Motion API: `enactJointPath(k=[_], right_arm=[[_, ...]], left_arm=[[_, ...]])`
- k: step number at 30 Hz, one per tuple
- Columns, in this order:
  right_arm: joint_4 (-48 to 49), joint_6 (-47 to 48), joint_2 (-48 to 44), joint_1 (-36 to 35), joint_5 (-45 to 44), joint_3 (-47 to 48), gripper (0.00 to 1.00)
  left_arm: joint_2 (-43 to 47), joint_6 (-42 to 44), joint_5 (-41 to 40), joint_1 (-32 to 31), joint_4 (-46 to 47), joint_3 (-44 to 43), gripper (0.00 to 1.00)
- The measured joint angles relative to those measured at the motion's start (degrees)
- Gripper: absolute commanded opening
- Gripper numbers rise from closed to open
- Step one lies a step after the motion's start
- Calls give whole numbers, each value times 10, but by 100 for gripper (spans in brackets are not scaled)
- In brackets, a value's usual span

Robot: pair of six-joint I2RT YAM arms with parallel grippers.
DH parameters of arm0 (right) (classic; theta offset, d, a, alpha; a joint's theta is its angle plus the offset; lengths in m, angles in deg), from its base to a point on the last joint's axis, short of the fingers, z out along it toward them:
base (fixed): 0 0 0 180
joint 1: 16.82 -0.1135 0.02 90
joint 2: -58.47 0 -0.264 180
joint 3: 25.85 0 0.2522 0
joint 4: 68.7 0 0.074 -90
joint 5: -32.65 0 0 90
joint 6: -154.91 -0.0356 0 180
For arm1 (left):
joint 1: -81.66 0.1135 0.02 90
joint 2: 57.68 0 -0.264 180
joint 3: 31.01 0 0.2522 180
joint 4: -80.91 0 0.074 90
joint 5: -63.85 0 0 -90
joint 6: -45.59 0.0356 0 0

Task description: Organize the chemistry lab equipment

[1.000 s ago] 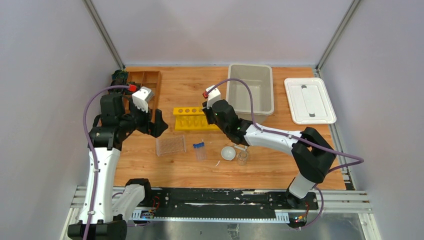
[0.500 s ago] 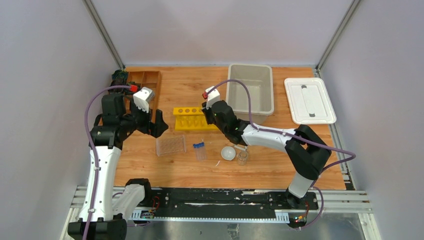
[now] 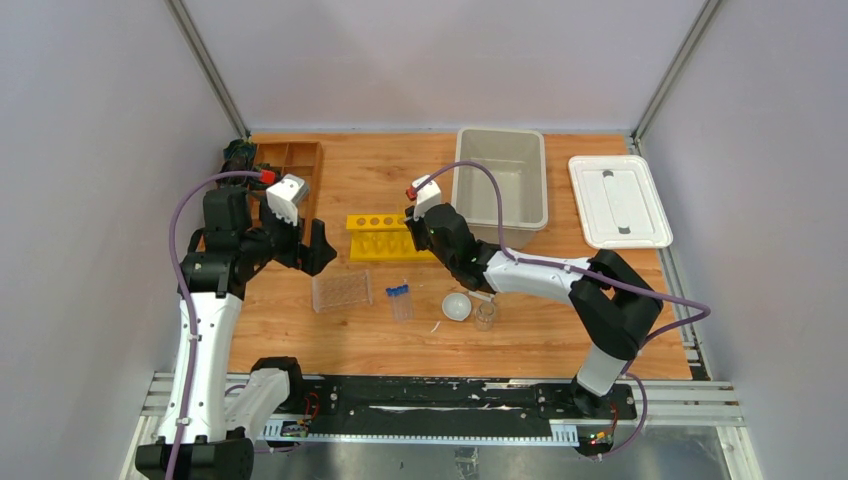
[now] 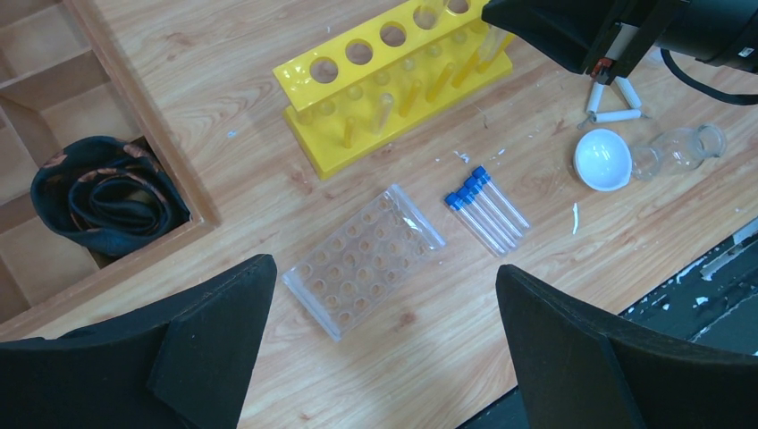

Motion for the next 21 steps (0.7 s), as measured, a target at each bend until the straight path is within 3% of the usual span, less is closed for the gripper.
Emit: enactJointPath(k=[21], right_arm=[[34,-5,2,0,0,-15,0]], left_arm=[[9,1,-1,0,2,0,100]])
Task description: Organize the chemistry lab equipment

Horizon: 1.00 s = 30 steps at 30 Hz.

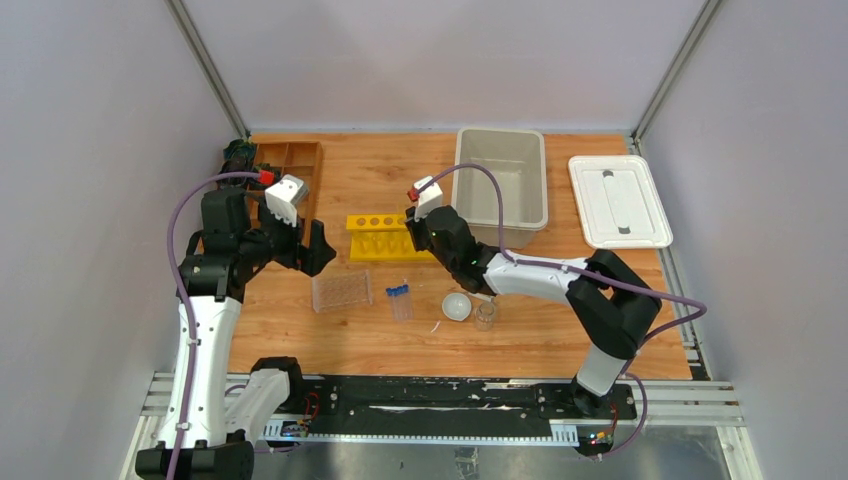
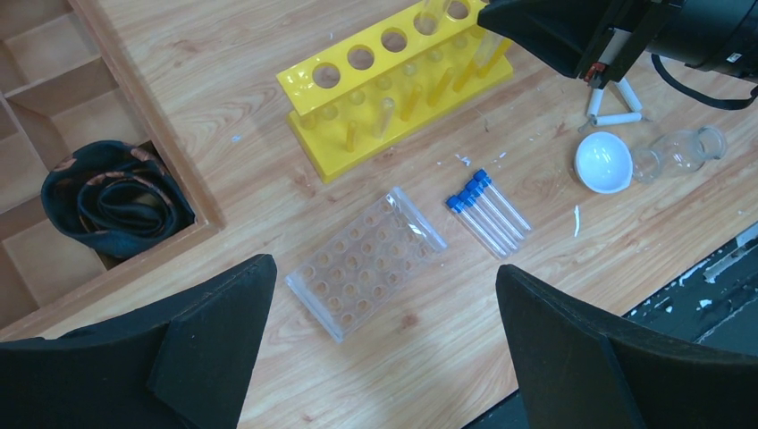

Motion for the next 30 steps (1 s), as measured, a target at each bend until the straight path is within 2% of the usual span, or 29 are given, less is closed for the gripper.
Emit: enactJointPath(k=[9,18,30], right_arm=[[30,1,15,0,0,0,0],[12,10,17,0,0,-25,0],[10,20,-46,0,0,-27,0]], left_arm=[[0,2,-4,0,0,0,100],[0,1,-8,0,1,0,100],[2,1,-8,0,6,2,100]])
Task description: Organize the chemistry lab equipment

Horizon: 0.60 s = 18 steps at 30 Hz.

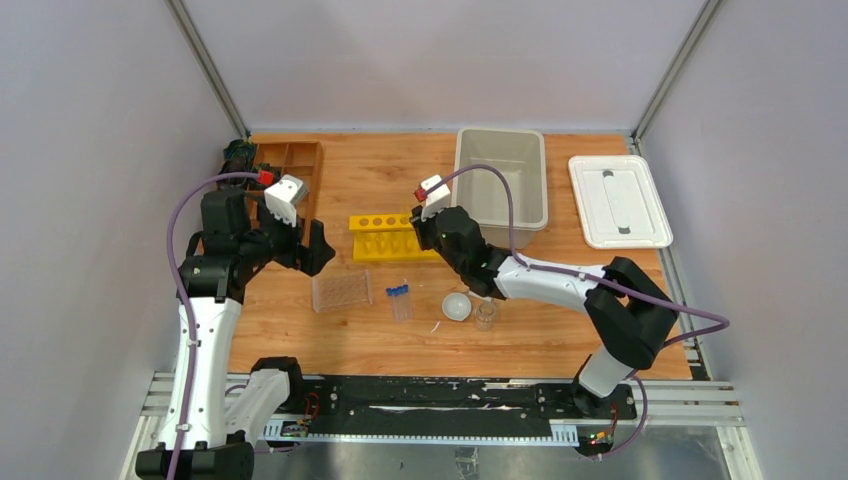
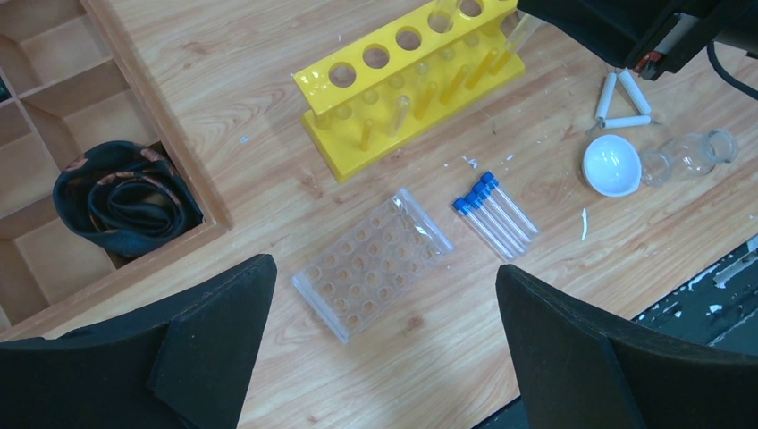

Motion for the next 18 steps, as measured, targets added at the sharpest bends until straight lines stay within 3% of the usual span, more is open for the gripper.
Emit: enactJointPath(k=[18], right_arm=[[17,7,29,0,-1,0,0]], left_arm=[[2,-1,-3,0,2,5,100]])
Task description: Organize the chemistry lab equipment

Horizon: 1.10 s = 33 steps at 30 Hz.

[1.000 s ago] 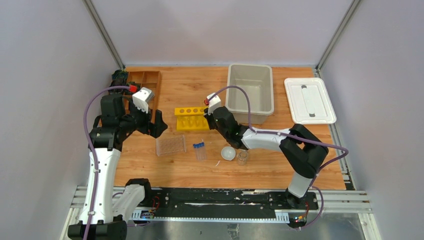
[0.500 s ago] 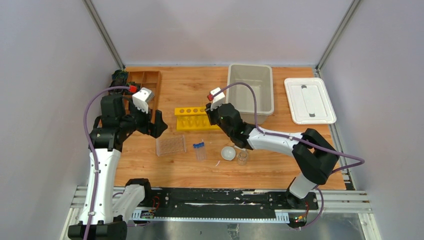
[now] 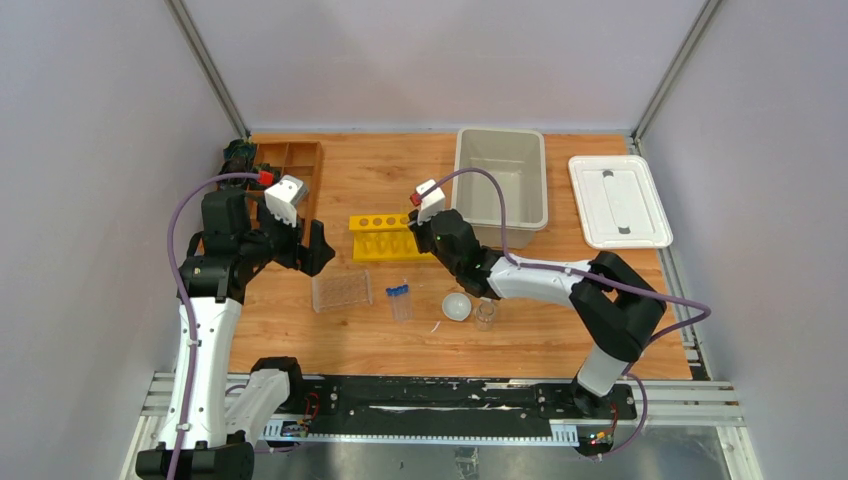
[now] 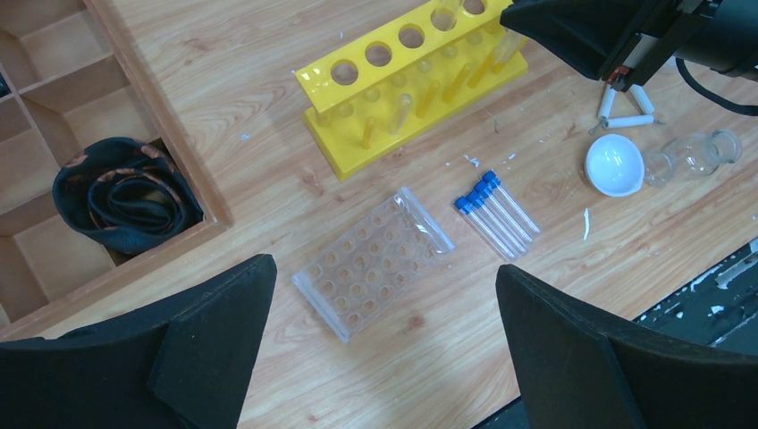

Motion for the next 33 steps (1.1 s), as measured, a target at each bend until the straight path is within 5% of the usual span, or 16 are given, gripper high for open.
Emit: enactJointPath(k=[33], right_arm=[[58,21,-13,0,-10,-33,0]], left_arm=[[0,-1,0,0,4,0,100]])
